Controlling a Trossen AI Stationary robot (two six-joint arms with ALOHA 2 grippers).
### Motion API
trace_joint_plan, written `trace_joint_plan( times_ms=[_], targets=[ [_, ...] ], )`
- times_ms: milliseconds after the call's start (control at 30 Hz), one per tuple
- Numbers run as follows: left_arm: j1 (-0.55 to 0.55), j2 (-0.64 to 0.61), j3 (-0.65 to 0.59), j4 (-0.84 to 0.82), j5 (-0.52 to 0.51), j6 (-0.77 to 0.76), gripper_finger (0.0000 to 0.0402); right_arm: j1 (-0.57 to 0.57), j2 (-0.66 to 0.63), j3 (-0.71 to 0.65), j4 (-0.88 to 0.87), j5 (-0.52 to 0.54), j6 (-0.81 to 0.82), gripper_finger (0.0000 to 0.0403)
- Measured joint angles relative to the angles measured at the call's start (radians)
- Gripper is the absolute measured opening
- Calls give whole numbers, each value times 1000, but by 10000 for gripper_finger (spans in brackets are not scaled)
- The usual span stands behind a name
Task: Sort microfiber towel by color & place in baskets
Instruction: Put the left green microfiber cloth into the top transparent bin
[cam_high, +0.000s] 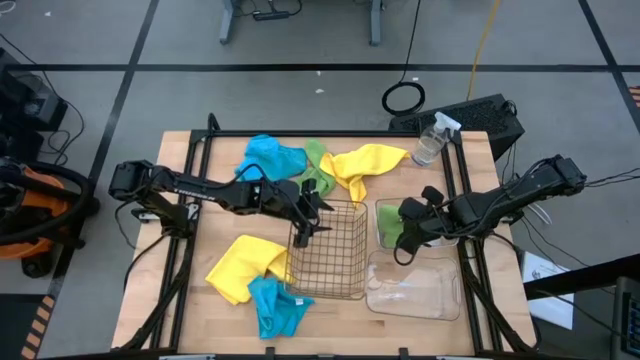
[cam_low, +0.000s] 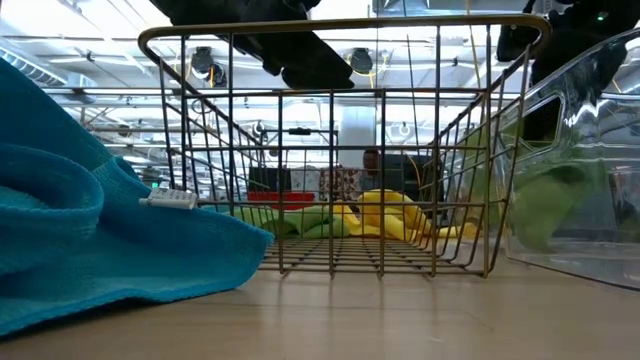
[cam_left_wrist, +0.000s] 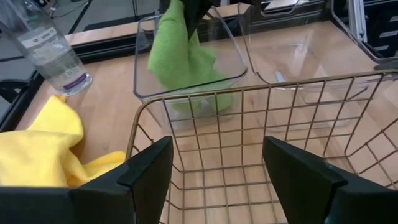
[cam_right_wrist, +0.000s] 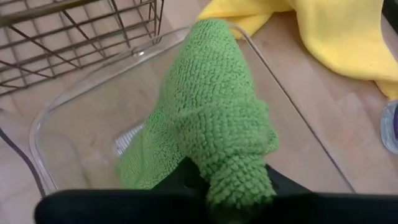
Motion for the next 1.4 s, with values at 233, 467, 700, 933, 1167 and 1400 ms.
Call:
trace_joint_plan(
  times_ms=[233, 467, 700, 933, 1167, 1400],
  targets=[
    [0, 0, 0, 0, 0, 0, 255, 0, 6, 0, 4, 13, 13, 55],
    [-4, 0, 0, 12, 0, -1, 255, 0, 56, 0, 3, 22, 51, 94],
    [-4, 0, 0, 23, 0, -8, 255, 1, 71, 12, -66, 17, 40, 164],
    [-10, 0, 0, 24, -1, -8, 255, 4, 68, 101, -172, 16, -8, 205],
    [-14, 0, 0, 23, -1, -8, 255, 3, 68, 173, -238, -70, -84, 184],
    [-25, 0, 0, 23, -1, -7, 255, 0, 80, 138, -211, -109, -87, 86]
  ],
)
